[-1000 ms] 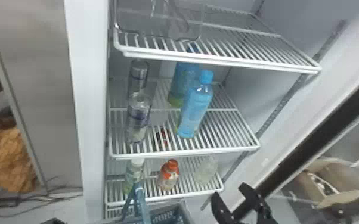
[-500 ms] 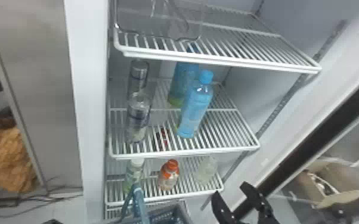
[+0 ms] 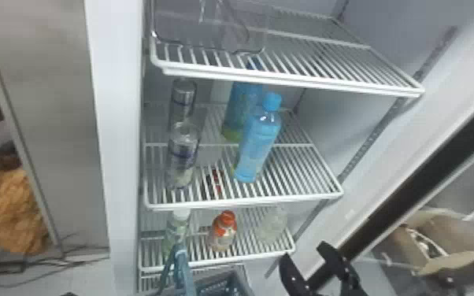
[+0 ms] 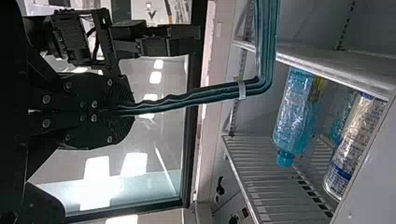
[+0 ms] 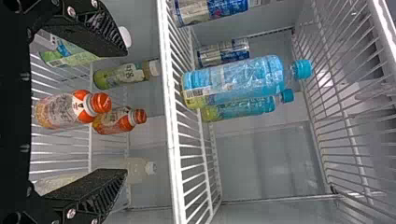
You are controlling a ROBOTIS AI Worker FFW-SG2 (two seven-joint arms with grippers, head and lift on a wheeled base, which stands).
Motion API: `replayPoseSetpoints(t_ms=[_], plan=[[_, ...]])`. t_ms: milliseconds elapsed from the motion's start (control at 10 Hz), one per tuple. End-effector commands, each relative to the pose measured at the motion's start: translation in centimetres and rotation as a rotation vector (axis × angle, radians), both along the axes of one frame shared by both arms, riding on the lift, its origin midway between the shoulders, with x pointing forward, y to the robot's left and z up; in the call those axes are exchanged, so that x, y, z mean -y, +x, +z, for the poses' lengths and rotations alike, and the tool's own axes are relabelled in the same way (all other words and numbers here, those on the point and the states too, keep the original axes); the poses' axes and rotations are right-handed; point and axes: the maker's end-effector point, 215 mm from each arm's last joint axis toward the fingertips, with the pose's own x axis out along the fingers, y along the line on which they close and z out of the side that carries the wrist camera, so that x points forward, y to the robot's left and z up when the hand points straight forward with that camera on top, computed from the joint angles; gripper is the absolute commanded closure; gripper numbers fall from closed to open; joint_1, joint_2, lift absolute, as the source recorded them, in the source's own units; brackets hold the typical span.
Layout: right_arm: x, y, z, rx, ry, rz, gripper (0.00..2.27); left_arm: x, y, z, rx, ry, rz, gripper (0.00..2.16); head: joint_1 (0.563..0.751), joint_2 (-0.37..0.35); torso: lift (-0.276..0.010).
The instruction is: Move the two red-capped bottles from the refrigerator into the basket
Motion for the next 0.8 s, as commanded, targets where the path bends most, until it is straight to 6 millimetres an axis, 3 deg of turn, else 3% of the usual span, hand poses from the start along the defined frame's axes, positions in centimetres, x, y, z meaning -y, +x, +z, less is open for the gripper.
replayPoseSetpoints(t_ms=[0,700], plan=[[0.03,0.01,-0.07,-0.001,0.003,-0.001,0.13,-0.03,0.07,0.02,0.000,0.000,0.002,1.20,0.695,-0.350,0.000],[0.18,0.02,-0.46,-0.006,0.010,-0.006,0.13,-0.11,-0.12,-0.14,-0.007,-0.001,0.004,1.20,0.695,-0.350,0.000]])
